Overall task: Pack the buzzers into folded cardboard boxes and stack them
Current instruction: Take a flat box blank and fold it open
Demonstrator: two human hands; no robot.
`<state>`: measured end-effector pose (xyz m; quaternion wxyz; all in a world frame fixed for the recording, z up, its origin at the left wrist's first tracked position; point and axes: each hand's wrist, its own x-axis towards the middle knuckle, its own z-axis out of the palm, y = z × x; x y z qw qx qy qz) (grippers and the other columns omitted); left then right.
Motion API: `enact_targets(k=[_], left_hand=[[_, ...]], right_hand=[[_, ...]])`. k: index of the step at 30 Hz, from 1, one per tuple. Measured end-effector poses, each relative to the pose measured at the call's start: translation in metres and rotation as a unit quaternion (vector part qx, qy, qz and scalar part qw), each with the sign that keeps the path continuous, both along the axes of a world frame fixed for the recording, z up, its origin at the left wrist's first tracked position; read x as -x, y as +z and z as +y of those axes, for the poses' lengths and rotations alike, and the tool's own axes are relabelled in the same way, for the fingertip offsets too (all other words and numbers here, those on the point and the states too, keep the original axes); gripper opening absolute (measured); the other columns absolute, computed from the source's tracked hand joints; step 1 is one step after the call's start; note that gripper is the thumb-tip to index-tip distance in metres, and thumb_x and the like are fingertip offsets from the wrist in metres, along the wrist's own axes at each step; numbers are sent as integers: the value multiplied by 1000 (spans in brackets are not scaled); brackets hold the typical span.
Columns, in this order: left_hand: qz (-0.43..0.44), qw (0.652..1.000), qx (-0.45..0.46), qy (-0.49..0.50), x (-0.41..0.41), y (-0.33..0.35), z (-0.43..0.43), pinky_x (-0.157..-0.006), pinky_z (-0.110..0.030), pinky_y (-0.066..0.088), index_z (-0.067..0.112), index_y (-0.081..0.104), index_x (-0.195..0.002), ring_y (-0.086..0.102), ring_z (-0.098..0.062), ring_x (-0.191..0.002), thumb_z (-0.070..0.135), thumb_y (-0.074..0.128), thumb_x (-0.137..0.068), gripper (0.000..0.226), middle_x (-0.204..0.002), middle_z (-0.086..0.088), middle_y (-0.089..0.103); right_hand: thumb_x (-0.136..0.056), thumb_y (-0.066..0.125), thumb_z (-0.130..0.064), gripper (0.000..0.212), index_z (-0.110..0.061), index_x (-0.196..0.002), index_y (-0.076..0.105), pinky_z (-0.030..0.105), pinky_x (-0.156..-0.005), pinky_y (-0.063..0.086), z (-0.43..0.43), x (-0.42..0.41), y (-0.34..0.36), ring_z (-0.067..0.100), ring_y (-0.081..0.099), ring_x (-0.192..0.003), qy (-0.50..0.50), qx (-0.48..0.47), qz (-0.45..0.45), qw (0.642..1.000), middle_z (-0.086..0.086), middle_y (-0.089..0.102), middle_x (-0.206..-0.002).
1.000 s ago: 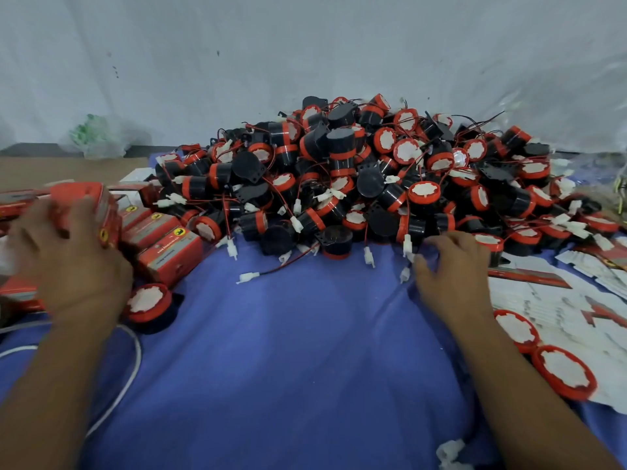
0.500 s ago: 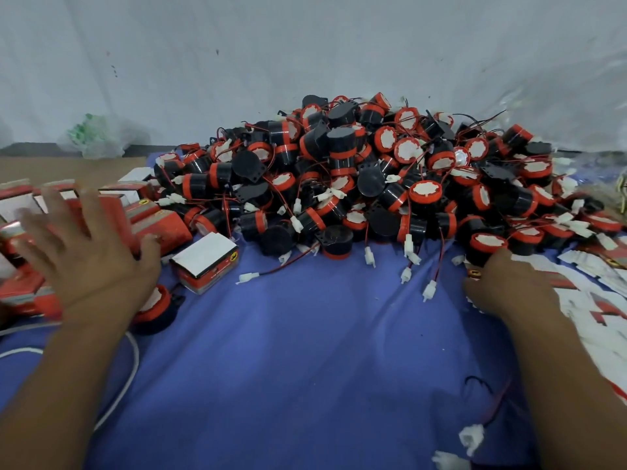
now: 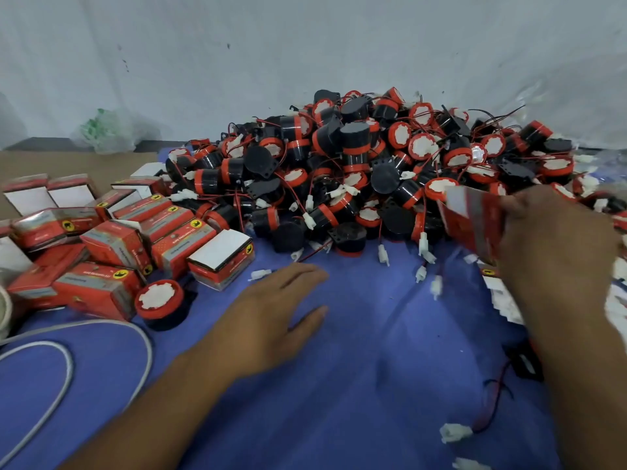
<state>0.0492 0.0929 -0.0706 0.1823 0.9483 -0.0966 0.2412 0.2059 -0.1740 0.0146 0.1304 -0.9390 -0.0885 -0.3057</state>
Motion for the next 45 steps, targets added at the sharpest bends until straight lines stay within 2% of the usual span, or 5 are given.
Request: enact_targets(k=[9, 14, 24, 35, 45], left_hand=[[122, 770, 624, -49, -15, -5, -19, -100, -47, 49, 21, 57, -133, 63, -28, -119, 53, 64, -89, 55, -127, -4, 68], [106, 742, 662, -27, -17, -2, -16, -89, -43, 56, 20, 70, -118, 68, -30, -110, 14, 54, -95, 29, -119, -10, 71], [207, 658, 701, -183, -9, 6, -19, -97, -51, 52, 49, 36, -147, 57, -33, -127, 52, 70, -84, 72, -142, -5, 57], [212, 704, 664, -136, -1, 11, -22, -94, -45, 55, 42, 59, -127, 66, -23, -115, 84, 70, -51, 88, -122, 4, 71], [284, 758, 544, -221, 8, 22, -10, -90, -30, 53, 16, 36, -136, 65, -18, -115, 63, 83, -61, 101, -124, 4, 68]], right_hand=[[-95, 62, -26, 24, -5, -91, 72, 45, -73, 56, 91, 70, -63, 28, 67, -91, 510, -13, 71, 857, 6, 72, -101], [-90, 70, -41, 48, -17, -130, 61, 27, -113, 34, 89, 59, -75, 14, 40, -136, 498, -61, 163, 850, -2, 48, -145], [-61, 64, -84, 119, -42, -157, 9, 19, -114, 23, 84, 53, -74, -10, 11, -142, 464, -78, 374, 799, -34, -11, -157], [-63, 86, -60, 103, -55, -141, 18, 18, -107, 34, 86, 63, -70, -2, 17, -144, 506, -60, 351, 786, -30, -4, -157], [-54, 93, -50, 158, -38, -145, -35, 44, -118, 35, 94, 77, -75, 16, 23, -148, 506, -95, 408, 754, -10, 3, -160]])
